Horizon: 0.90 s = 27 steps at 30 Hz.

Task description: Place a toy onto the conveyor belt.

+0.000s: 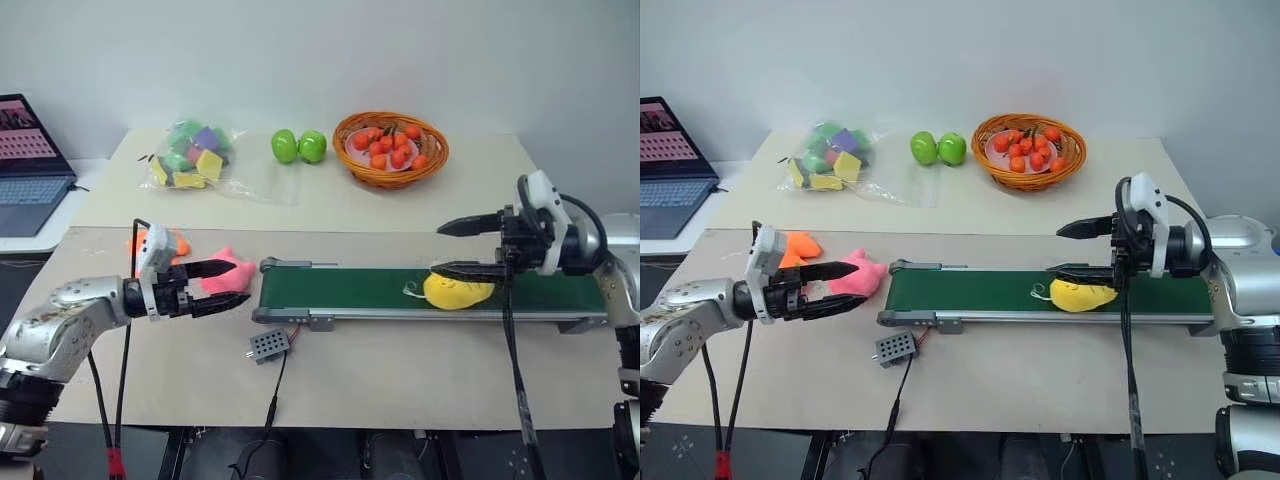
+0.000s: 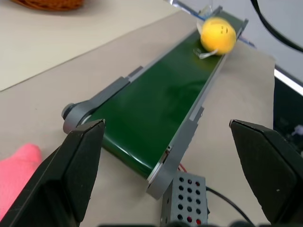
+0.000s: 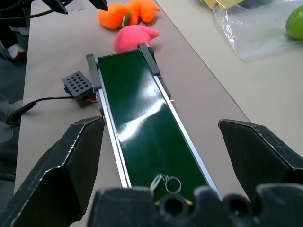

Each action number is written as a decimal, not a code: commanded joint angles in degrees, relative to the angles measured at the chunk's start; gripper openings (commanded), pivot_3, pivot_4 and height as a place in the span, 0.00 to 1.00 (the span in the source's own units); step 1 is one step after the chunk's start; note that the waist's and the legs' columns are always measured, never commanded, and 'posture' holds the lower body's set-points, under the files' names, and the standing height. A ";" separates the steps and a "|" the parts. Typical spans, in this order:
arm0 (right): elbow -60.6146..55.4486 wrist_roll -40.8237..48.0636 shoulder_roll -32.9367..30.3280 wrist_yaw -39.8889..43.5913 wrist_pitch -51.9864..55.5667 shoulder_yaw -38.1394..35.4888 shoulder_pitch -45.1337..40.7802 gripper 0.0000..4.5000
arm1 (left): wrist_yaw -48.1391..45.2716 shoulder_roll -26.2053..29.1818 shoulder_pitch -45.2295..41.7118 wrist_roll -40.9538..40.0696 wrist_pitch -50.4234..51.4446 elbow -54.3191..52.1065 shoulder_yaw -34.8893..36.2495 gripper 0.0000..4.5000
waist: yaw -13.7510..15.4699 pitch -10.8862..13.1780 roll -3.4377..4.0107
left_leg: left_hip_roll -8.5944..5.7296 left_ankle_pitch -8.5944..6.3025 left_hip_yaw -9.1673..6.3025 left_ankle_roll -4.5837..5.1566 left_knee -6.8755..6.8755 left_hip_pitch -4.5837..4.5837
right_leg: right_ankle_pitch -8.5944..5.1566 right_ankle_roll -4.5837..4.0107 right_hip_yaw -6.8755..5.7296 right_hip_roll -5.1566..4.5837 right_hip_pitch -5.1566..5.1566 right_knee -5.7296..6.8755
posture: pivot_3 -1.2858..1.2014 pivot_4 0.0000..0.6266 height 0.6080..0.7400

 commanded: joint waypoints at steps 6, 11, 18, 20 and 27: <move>-1.83 0.84 -0.68 -1.03 -0.87 -2.77 0.08 1.00 | 1.80 -4.34 -7.49 4.82 3.84 -2.04 4.15 1.00 | 0.12 0.01 -0.02 | -0.01 0.00 -0.01 0.00 0.01 0.00 | 0.00 0.00 0.00 0.00 0.03 0.01 | 0.52 0.24 0.99; -3.39 1.69 -0.92 -2.19 -0.03 -4.14 1.51 1.00 | 2.88 -6.84 -9.88 5.29 6.52 -3.79 5.17 1.00 | 0.09 0.02 -0.03 | -0.01 -0.02 -0.01 0.04 0.02 -0.05 | 0.00 0.00 0.00 0.00 0.01 -0.05 | 0.52 0.24 0.99; -4.43 1.99 -1.14 -2.88 0.27 -4.91 2.65 1.00 | 4.34 -9.33 -11.34 6.80 9.14 -5.39 5.67 1.00 | -0.01 0.02 -0.04 | -0.01 -0.02 -0.02 0.04 0.04 -0.02 | 0.00 0.00 0.01 0.00 0.02 -0.01 | 0.52 0.24 0.99; -4.53 2.07 -1.22 -3.01 0.35 -5.05 2.71 1.00 | 4.72 -9.77 -11.44 7.33 9.48 -5.77 6.01 1.00 | -0.01 0.03 -0.04 | -0.01 -0.02 -0.02 0.04 0.03 -0.03 | 0.00 0.00 0.01 0.00 0.02 -0.03 | 0.52 0.24 0.99; -4.94 2.04 -1.09 -3.51 0.41 -5.38 3.05 1.00 | 7.09 -11.66 -13.90 8.84 10.77 -5.72 6.45 1.00 | 0.12 0.03 -0.06 | -0.02 -0.02 -0.03 0.04 0.04 -0.03 | 0.00 -0.01 0.01 0.00 0.03 -0.02 | 0.52 0.24 0.99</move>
